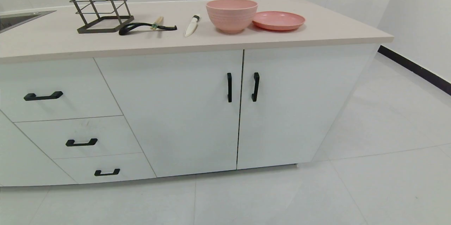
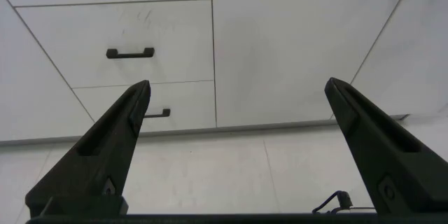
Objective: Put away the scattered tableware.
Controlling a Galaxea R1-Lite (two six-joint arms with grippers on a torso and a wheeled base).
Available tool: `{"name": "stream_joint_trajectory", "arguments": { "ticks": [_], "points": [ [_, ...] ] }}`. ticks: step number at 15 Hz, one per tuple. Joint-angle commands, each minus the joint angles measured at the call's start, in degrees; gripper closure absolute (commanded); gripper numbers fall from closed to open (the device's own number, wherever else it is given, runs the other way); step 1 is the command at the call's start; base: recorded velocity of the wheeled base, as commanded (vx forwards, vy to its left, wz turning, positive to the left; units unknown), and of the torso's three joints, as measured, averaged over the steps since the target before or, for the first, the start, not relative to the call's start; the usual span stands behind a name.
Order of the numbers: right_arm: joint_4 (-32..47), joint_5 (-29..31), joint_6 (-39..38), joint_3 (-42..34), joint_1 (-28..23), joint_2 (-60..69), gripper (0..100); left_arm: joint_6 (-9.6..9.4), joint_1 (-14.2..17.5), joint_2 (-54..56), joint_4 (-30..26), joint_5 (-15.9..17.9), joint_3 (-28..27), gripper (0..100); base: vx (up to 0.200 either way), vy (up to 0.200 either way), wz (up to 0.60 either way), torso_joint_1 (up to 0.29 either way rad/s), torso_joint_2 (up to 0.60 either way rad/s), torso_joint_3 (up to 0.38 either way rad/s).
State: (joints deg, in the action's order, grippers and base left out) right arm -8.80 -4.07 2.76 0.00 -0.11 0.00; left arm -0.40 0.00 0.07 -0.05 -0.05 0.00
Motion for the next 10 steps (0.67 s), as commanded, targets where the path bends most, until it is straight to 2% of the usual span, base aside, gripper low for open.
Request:
{"name": "stream_joint_trajectory", "arguments": {
  "ticks": [1, 2, 3, 6, 8, 10],
  "points": [
    [-3.5, -3.8, 0.1, 0.0, 0.0, 0.0, 0, 0.05, 0.0, -0.1, 0.0, 0.0, 0.0, 0, 0.0, 0.0, 0.0, 0.0, 0.0, 0.0],
    [-3.0, -10.2, -0.1, 0.8, 0.8, -1.8, 0, -0.04, 0.0, -0.1, 0.0, 0.0, 0.0, 0, 0.0, 0.0, 0.0, 0.0, 0.0, 0.0],
    [-2.6, -11.8, 0.0, 2.6, 1.9, -7.8, 0, -0.04, 0.0, -0.1, 0.0, 0.0, 0.0, 0, 0.0, 0.0, 0.0, 0.0, 0.0, 0.0],
    [-4.8, -12.5, 0.4, 8.8, 8.5, -23.5, 0, -0.21, 0.0, -0.1, 0.1, 0.2, 0.0, 0, 0.0, 0.0, 0.0, 0.0, 0.0, 0.0],
    [-12.2, -12.6, 1.0, 9.4, 11.7, -32.2, 0, -0.21, 0.0, -0.1, 0.1, 0.1, 0.0, 0, 0.0, 0.0, 0.0, 0.0, 0.0, 0.0],
    [-18.4, -14.7, 1.6, 9.8, 12.5, -39.0, 0, 0.05, 0.0, -0.1, 0.0, 0.1, 0.0, 0, 0.0, 0.0, 0.0, 0.0, 0.0, 0.0]
  ]
}}
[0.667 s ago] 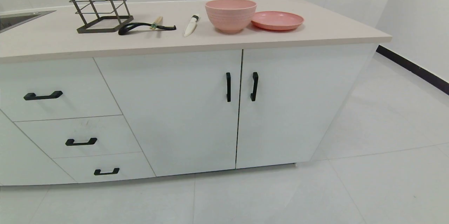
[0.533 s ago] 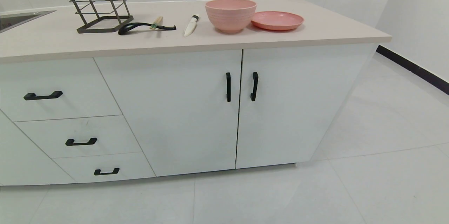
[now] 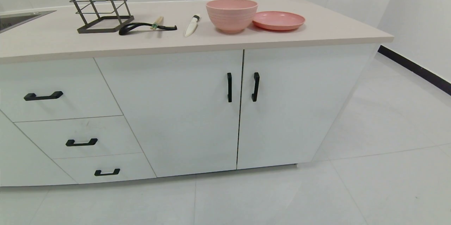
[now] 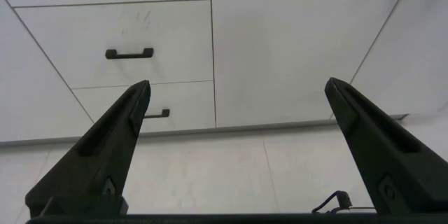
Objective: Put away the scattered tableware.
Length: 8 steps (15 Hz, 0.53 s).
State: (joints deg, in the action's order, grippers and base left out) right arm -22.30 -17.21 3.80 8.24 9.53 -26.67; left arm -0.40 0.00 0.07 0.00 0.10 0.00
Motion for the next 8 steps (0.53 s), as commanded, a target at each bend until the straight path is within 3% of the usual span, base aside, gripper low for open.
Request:
{"name": "stream_joint_trajectory", "arguments": {
  "ticks": [1, 2, 5, 7, 8],
  "points": [
    [-8.2, -3.5, 1.6, 2.2, 2.8, -16.7, 0, 0.14, 0.0, -0.1, 0.0, 0.0, 0.0, 0, 0.0, 0.0, 0.0, 0.0, 0.0, 0.0],
    [-11.5, -4.4, 2.1, 2.7, 2.8, -20.5, 0, -0.04, 0.0, -0.1, 0.0, -0.1, 0.0, 0, 0.0, 0.0, 0.0, 0.0, 0.0, 0.0],
    [-37.2, -6.9, 3.1, 2.1, 3.7, -41.5, 0, -0.13, 0.0, -0.1, 0.0, -0.3, 0.0, 0, 0.0, 0.0, 0.0, 0.0, 0.0, 0.0],
    [-52.7, -7.2, 3.2, -0.1, 7.4, -53.9, 0, -0.04, 0.1, -0.1, 0.1, -0.3, 0.0, 0, 0.0, 0.0, 0.0, 0.0, 0.0, 0.0],
    [-55.2, -7.3, 3.2, -1.1, 9.3, -56.1, 0, -0.04, 0.1, -0.1, 0.1, -0.3, 0.0, 0, 0.0, 0.0, 0.0, 0.0, 0.0, 0.0]
  ]
}}
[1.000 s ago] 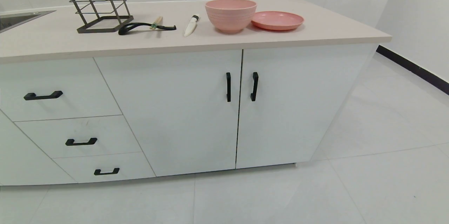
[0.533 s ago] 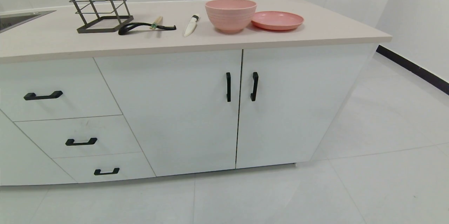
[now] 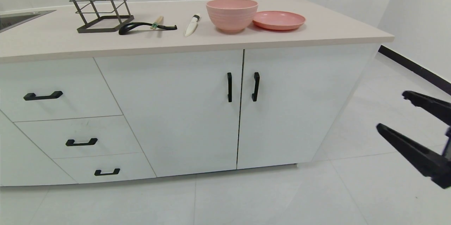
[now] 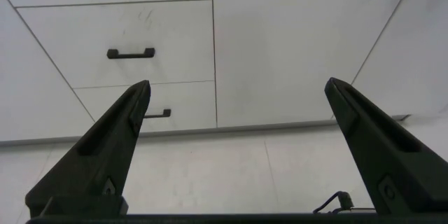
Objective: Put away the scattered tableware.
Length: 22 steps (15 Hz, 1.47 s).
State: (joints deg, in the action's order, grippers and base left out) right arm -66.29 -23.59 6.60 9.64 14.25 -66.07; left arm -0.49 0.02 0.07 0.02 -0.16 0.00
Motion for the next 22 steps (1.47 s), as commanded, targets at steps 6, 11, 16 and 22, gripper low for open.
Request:
{"name": "stream_joint_trajectory", "arguments": {
  "ticks": [6, 11, 16, 22],
  "points": [
    [-12.5, -2.8, 2.6, 3.7, 9.7, -28.5, 0, -0.74, 0.1, -0.1, 13.0, 0.6, 0.0, 0, 0.0, 0.0, 0.0, 0.0, 0.0, 0.0],
    [-13.0, -4.2, 3.0, 10.5, 12.7, -37.1, 0, 4.18, -2.6, -10.3, 7.0, 26.4, -11.7, 0, 0.0, 0.0, 0.0, 0.0, 0.0, 0.0],
    [-13.5, -5.9, 3.7, 14.1, 12.6, -40.9, 0, -1.8, -4.4, -38.2, 18.7, 37.4, -17.4, 0, 0.0, 0.0, 0.0, 0.0, 0.0, 0.0],
    [-14.2, -8.0, 3.7, 20.1, 12.3, -46.6, 0, -4.43, -19.9, -63.5, 44.9, 46.0, -17.0, 0, 0.0, 0.0, 0.0, 0.0, 0.0, 0.0]
  ]
}}
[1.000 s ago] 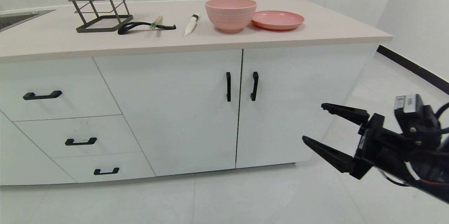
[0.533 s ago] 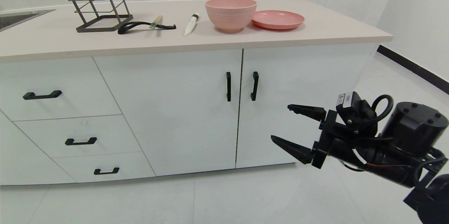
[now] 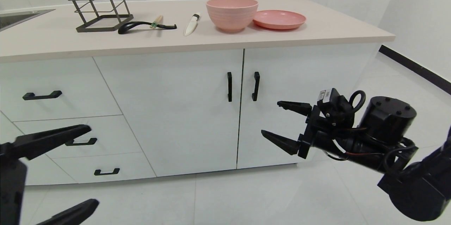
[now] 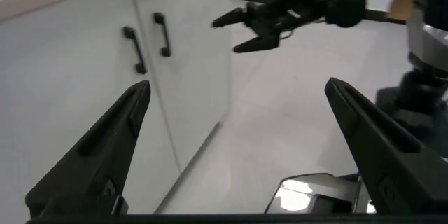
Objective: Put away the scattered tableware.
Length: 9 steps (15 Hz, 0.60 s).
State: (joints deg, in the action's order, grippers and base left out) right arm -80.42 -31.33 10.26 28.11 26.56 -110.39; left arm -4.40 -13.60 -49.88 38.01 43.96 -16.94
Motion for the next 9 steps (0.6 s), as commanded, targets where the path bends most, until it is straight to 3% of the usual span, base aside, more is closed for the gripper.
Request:
{"name": "stream_joint_trajectory", "arguments": {
  "ticks": [1, 4, 6, 7, 9],
  "points": [
    [-0.3, -1.3, 0.0, 2.5, 0.0, -3.5, 0, -0.43, -7.0, -17.5, 10.9, 1.9, -0.4, 0, 0.0, 0.0, 0.0, 0.0, 0.0, 0.0],
    [-0.5, -1.7, 0.0, 5.1, -0.6, -5.7, 0, 0.01, -7.3, -28.3, 23.2, 2.7, -0.8, 0, 0.0, 0.0, 0.0, 0.0, 0.0, 0.0],
    [-0.6, -1.7, 0.0, 6.3, -1.1, -6.5, 0, -0.08, -8.2, -32.5, 26.7, 3.9, -1.9, 0, 0.0, 0.0, 0.0, 0.0, 0.0, 0.0],
    [-0.5, -1.7, 0.0, 8.1, -2.1, -8.3, 0, -0.35, -11.5, -40.5, 33.1, 4.4, -4.8, 0, 0.0, 0.0, 0.0, 0.0, 0.0, 0.0],
    [-0.6, -2.3, 0.1, 10.0, -2.7, -9.9, 0, -0.17, -14.6, -47.2, 40.6, 6.5, -6.6, 0, 0.0, 0.0, 0.0, 0.0, 0.0, 0.0]
  ]
}}
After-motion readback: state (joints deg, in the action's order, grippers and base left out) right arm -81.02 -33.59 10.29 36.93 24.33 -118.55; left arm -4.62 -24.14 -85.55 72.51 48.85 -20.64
